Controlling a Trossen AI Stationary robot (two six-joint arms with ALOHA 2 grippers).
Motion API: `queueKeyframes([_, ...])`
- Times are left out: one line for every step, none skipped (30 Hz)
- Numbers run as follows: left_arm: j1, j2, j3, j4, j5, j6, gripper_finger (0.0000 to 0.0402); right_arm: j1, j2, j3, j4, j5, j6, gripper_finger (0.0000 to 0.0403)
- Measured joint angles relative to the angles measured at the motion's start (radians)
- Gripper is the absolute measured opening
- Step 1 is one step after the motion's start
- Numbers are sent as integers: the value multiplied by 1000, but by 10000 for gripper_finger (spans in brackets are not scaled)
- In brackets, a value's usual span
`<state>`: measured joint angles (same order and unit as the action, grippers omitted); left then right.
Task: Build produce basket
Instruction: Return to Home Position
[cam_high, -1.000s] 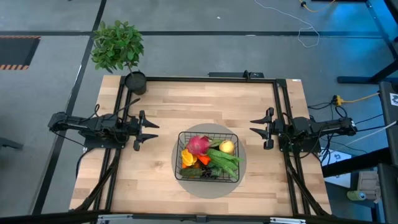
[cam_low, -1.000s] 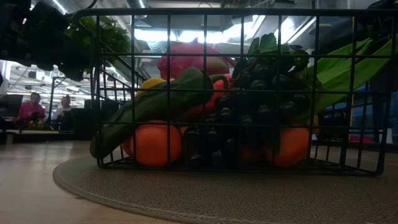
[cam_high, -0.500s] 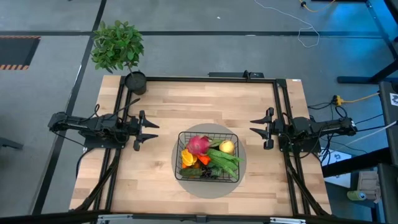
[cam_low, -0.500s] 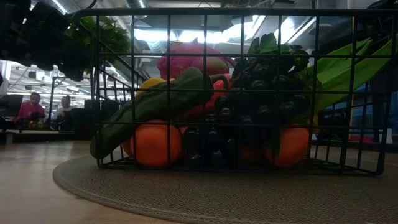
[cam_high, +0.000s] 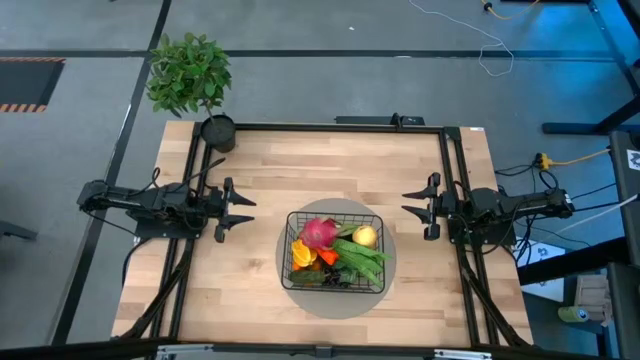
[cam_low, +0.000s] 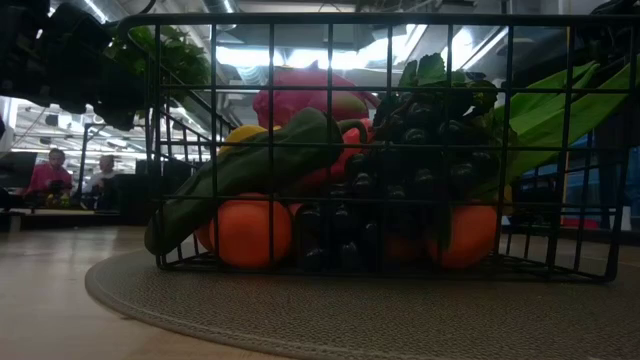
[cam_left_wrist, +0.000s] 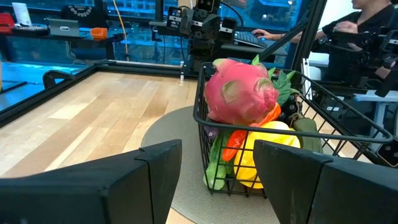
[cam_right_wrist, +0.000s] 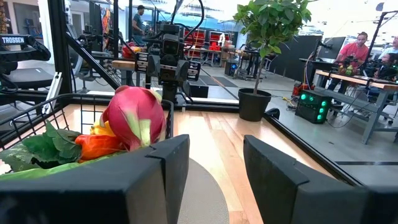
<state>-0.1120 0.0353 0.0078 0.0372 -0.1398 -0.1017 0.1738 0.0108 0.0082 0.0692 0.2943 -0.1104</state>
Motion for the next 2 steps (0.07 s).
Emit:
queueKeyframes([0,0,0,0,0,0,190,0,0,0,0,0,0,155])
queueKeyframes([0,0,0,0,0,0,190,0,0,0,0,0,0,155])
